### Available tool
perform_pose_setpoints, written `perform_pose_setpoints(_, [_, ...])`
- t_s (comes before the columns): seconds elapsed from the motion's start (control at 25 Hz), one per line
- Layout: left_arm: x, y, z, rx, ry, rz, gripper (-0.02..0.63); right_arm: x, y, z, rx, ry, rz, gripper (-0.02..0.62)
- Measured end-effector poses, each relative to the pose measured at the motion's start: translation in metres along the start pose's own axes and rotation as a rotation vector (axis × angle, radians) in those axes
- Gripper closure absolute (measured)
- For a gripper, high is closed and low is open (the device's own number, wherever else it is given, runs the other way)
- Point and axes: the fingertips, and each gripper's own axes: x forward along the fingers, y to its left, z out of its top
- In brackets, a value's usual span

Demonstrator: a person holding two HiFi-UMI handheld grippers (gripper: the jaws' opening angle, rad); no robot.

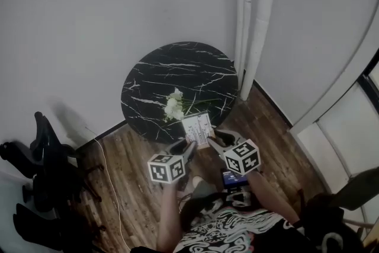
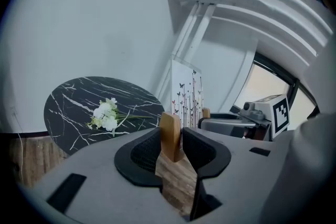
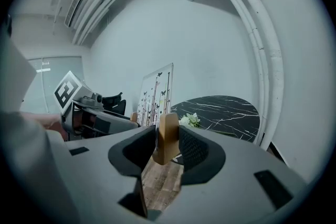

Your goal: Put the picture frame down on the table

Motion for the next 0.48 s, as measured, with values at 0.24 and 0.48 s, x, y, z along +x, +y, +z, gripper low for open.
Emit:
perform_pose_setpoints(0.24, [0.007, -0.009, -0.004, -0.007, 0.0, -0.005, 0.468, -0.008, -0.007, -0.001, -0.005, 0.011, -0.001, 0.456])
perform_pose_setpoints(0.48, [0.013, 0.003, 0.001, -0.023, 0.002, 0.004, 0.468, 0.005, -0.013, 0.0, 0.002, 0.018, 0.013, 0.456])
